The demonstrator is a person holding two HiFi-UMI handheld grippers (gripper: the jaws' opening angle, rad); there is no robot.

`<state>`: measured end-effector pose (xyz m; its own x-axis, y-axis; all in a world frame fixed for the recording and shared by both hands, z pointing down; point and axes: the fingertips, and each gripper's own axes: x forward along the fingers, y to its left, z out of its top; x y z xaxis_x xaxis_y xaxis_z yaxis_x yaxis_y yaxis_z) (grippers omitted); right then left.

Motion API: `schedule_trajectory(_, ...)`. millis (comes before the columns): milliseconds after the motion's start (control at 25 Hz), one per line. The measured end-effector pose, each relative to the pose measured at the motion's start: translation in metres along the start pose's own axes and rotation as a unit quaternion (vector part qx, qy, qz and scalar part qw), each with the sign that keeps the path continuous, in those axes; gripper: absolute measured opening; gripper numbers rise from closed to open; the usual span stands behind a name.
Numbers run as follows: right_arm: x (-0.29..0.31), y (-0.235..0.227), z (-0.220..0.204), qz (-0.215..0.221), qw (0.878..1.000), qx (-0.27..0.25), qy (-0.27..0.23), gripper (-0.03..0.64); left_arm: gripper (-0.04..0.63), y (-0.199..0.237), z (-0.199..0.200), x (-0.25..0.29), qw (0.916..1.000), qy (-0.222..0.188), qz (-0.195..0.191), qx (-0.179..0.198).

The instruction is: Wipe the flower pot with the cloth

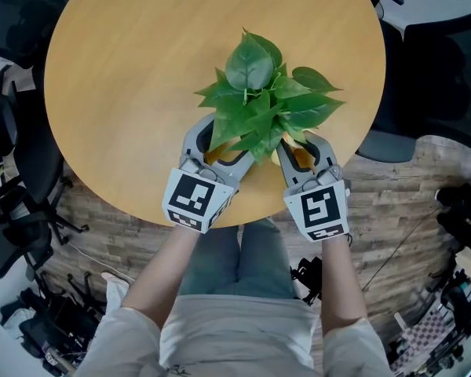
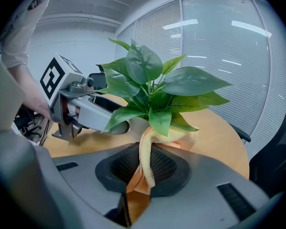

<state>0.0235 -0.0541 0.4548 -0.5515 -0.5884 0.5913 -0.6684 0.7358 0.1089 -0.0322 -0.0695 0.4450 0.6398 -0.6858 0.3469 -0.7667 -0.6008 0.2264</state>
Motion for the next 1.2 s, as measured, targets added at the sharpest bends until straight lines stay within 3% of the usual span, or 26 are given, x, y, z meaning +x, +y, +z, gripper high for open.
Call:
schedule_trajectory(200,0.001,-0.003,-0.002,0.003,1.0,0.0,0.001,0.057,0.348,0.008,0.0,0.001,0.9927,0.021,-0.098,0.067)
schedule_trajectory(400,0.0,-0.003,-0.002,0.005,1.0,-0.001,0.002,0.057,0.365,0.014,0.013,0.003,0.9758,0.013,-0.19,0.108)
schedule_trajectory(560,-0.001,-0.001,-0.003,0.007,1.0,-0.003,0.004,0.057,0.394,0.012,0.015,0.008,0.9615,0.019,-0.241,0.131)
schedule_trajectory(800,-0.002,-0.002,-0.001,0.005,1.0,0.0,0.002,0.057,0.42,0.008,0.022,0.017,0.9517,0.016,-0.276,0.135)
schedule_trajectory(1040,-0.002,-0.001,-0.003,0.005,1.0,0.001,0.005,0.057,0.419,0.01,0.019,0.02,0.9537,0.015,-0.27,0.131)
schedule_trajectory(1200,-0.006,-0.02,-0.008,-0.019,1.0,0.009,0.011,0.057,0.417,0.01,0.018,0.021,0.9538,0.016,-0.271,0.129)
